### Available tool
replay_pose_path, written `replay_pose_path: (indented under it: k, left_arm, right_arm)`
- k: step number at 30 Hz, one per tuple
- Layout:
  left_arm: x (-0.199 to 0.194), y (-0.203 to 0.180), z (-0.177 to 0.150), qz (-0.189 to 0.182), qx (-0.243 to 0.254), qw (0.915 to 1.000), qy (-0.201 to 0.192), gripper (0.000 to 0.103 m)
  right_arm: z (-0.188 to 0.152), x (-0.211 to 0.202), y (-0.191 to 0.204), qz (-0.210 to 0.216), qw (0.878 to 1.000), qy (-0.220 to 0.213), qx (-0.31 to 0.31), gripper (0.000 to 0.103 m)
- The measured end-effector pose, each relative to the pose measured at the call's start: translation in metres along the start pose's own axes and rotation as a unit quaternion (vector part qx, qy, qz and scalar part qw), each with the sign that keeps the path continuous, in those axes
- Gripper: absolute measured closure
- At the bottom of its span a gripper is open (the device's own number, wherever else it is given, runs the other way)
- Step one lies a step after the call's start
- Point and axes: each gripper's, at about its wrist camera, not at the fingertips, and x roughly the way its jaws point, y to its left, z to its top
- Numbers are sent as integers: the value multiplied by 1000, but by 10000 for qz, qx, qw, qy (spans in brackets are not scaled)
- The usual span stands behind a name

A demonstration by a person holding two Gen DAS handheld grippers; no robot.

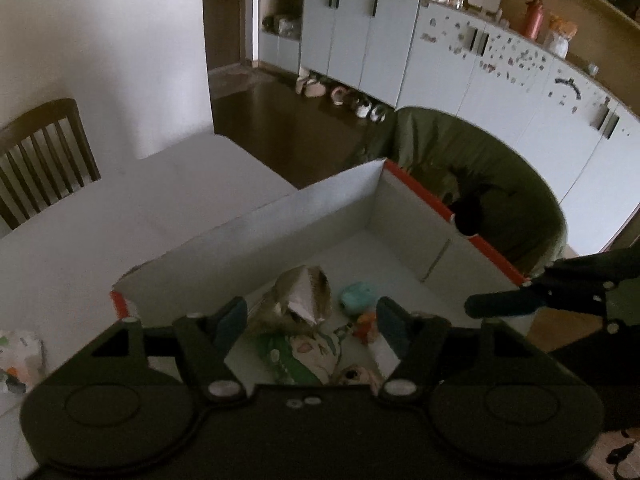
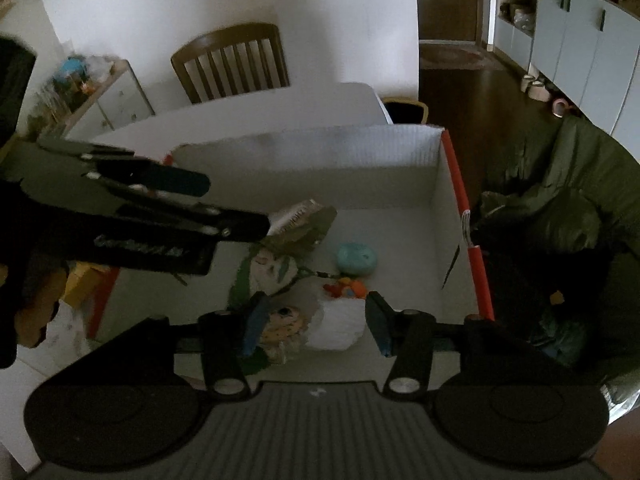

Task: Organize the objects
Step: 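Open the left gripper releasing the silver bag while the right releases the bubble-wrap bag, then withdraw both grippers from the box toward the table pile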

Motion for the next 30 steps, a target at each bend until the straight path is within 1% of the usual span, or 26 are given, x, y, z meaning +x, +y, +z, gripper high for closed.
replay_pose_path:
  k: [3, 6, 8, 10, 12, 15, 17, 20, 22, 25, 30]
  left_arm:
    - [-16, 3, -6, -70, -40, 9999, -149, 27]
    - [-29, 6, -11, -105, -99, 9996, -258, 25]
    - [-38, 11, -16, -108, -152, 9994, -308, 23]
    - [-47, 16, -22, -95, -191, 9991, -358, 21]
    - [-56, 21, -28, -96, -231, 9989, -387, 18]
    - [-69, 29, -35, -89, -310, 9985, -442, 17]
    - [-78, 35, -39, -46, -344, 9982, -493, 15]
    - [-90, 48, -46, -22, -478, 9972, -566, 9]
    - [-97, 56, -53, 12, -567, 9966, -602, 2]
    - [-105, 70, -64, 74, -653, 9959, -627, 1]
    - [-115, 95, -81, 231, -794, 9947, -611, 1]
  right_arm:
    - [-1, -10, 4, 64, 9999, -108, 43, 45]
    - [-3, -20, 12, 95, 9997, -208, 36, 45]
    - [-4, -26, 17, 145, 9995, -283, 50, 44]
    - [-5, -33, 23, 208, 9990, -381, 76, 38]
    - [-6, -40, 30, 279, 9983, -505, 91, 37]
    - [-8, -48, 41, 429, 9970, -640, 56, 33]
    - [-8, -50, 52, 464, 9965, -699, 13, 32]
    - [-8, -52, 66, 526, 9957, -758, -56, 28]
    - [-8, -53, 76, 564, 9951, -809, -89, 25]
    - [-8, -53, 89, 656, 9945, -808, -102, 24]
    - [-8, -47, 113, 660, 9947, -768, -172, 24]
